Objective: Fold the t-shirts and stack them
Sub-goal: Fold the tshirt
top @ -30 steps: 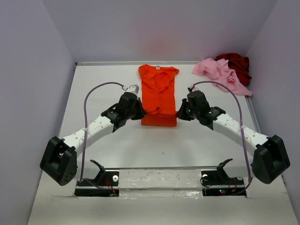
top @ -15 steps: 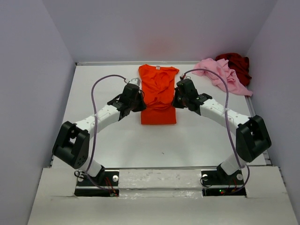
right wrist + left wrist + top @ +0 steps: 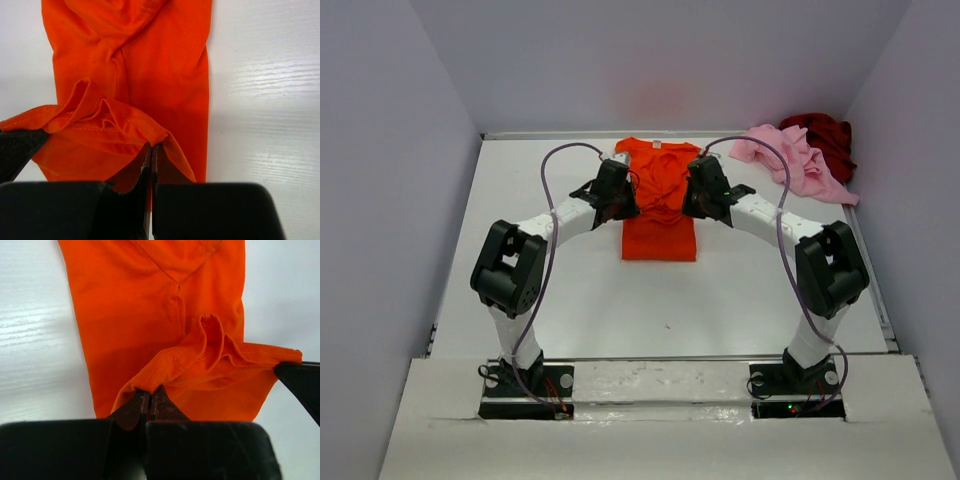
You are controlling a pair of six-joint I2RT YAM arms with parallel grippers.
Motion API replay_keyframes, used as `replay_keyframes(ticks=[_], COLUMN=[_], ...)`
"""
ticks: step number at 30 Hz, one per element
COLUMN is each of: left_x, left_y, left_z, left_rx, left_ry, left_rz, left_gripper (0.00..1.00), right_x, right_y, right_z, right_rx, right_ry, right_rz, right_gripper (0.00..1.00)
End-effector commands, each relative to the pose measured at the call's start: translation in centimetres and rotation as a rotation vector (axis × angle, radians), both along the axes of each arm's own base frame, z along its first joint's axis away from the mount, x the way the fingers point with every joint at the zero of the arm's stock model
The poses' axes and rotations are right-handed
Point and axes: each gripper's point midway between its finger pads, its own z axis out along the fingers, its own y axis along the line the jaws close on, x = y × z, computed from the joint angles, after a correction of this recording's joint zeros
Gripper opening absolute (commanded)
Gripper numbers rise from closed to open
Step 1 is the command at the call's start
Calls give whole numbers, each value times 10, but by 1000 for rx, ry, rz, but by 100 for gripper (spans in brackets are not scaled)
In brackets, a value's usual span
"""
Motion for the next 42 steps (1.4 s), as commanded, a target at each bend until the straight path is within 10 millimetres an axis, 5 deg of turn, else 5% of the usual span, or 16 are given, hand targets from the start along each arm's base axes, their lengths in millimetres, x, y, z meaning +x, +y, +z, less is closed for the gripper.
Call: replay_keyframes(ticks=[1, 7, 17, 20, 21, 24, 26, 30, 36, 42], left_x=[25, 44, 78, 84, 85, 87, 86, 77, 34, -1], left_y=[-6, 5, 22, 20, 20, 26, 27, 31, 17, 27], left_z=[21, 4, 6, 5, 7, 23, 33, 52, 78, 104], left_rx=[-32, -14, -32, -35, -39, -37, -48, -63, -125, -138], left_ry=[-70, -49, -80, -83, -95, -147, -171, -196, -234, -270], left_rz=[-24, -7, 33, 38, 45, 74, 79, 87, 51, 48], left_gripper=[0, 0, 0, 34, 53, 79, 90, 91, 91, 91], right_x=[31, 50, 74, 76, 76, 74, 75, 74, 72, 71], right_y=[-1, -4, -26, -28, -27, -28, -28, -27, -15, 0], right_z=[20, 0, -31, -40, -42, -40, -33, -17, 8, 31], right_rx=[12, 5, -37, -56, -57, -65, -65, -59, -15, 14], right_ry=[-85, -68, -35, -24, -22, -27, -43, -71, -110, -140], right_rz=[-36, -66, -129, -137, -130, -119, -109, -88, -14, 57], right_gripper=[0, 0, 0, 7, 30, 59, 64, 67, 67, 67])
